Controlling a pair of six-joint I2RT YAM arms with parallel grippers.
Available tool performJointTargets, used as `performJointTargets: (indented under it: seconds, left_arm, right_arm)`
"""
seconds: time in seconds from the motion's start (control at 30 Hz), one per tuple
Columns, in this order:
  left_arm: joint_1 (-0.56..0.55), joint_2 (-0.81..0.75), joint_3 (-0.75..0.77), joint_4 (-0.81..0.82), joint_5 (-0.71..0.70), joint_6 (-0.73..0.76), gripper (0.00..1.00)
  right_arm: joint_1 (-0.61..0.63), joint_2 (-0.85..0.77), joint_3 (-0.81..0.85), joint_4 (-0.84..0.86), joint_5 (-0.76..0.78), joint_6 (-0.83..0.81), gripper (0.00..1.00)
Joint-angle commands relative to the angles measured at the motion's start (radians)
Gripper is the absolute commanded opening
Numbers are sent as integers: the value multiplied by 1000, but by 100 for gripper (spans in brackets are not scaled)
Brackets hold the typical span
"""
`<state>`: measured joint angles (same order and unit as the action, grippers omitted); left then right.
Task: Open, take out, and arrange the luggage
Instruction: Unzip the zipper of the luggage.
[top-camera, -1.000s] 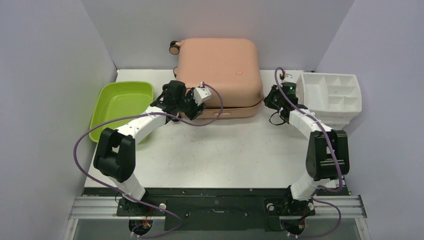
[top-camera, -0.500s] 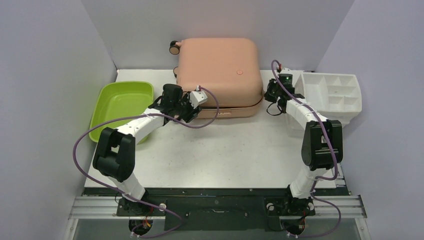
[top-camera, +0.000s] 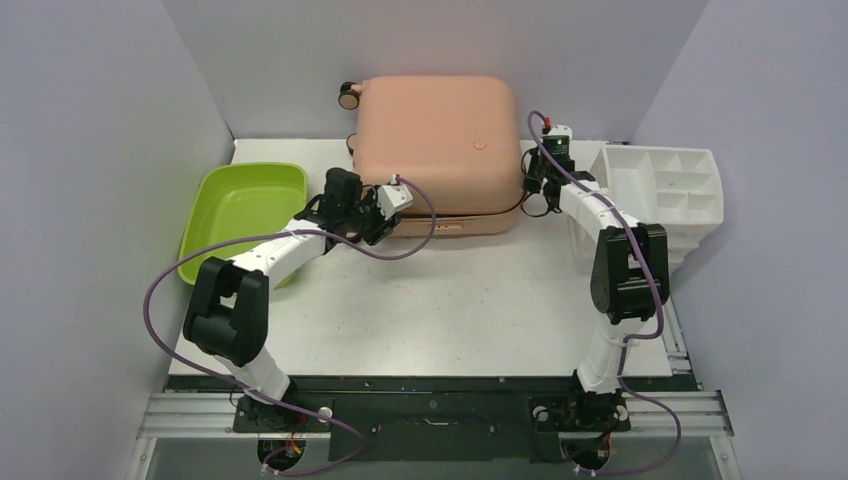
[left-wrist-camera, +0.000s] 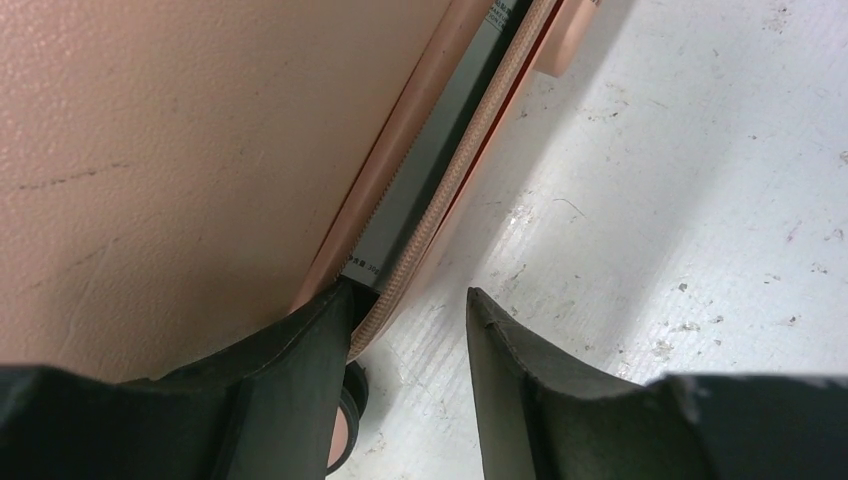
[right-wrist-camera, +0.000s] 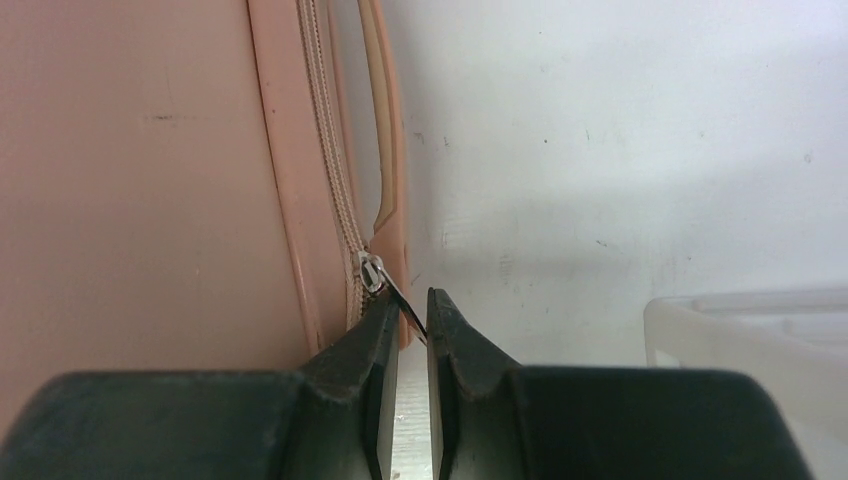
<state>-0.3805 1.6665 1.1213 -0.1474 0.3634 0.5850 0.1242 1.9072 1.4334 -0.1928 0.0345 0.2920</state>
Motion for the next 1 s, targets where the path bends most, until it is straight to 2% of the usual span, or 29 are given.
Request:
performJointTargets:
  seconds: [0.0,0.23,0.33,0.43,0.47,0.5,0.57,0.6,0.63,0.73,0.8,0.97]
  left_arm:
    - [68,-42,-19,8,-109,24,43]
    - [84,-70,-54,-5,-63,32,42]
    - [101,-82,-59,-20,-37,38,42]
    - [122,-105,-49,-53,18,43,43]
    - [132,-111,-47,-60,28,44,44]
    - [137,-124,-46,-69,42,42,46]
    - [149,-145,-44,-77,49,41,50]
    - [155,-153,-42,-85,52,41,52]
    - [158,-167,-38,-88,54,38,59]
    - [175,-203,-26,-87,77,2,74]
    - [181,-231,-4,-84,92,-29,80]
    - [190,-284,51,-76,119,-103,84]
  right_arm:
    - [-43,42,157,219,194,27,8]
    - [-62,110,274,206,109,21,6]
    - [-71,144,302,223,-4,18,1]
    - [-77,129,262,267,-130,14,2]
    - [-77,119,217,303,-145,9,8]
    - [-75,90,193,320,-165,5,20]
    - [-76,45,119,375,-190,-3,32]
    - [-76,29,77,381,-194,-9,35]
    - [-76,-1,60,384,-196,-12,39]
    - [-81,-68,-11,376,-174,-15,44]
    - [-88,-120,-43,375,-161,-6,45]
    - [-102,-224,-87,347,-197,55,43]
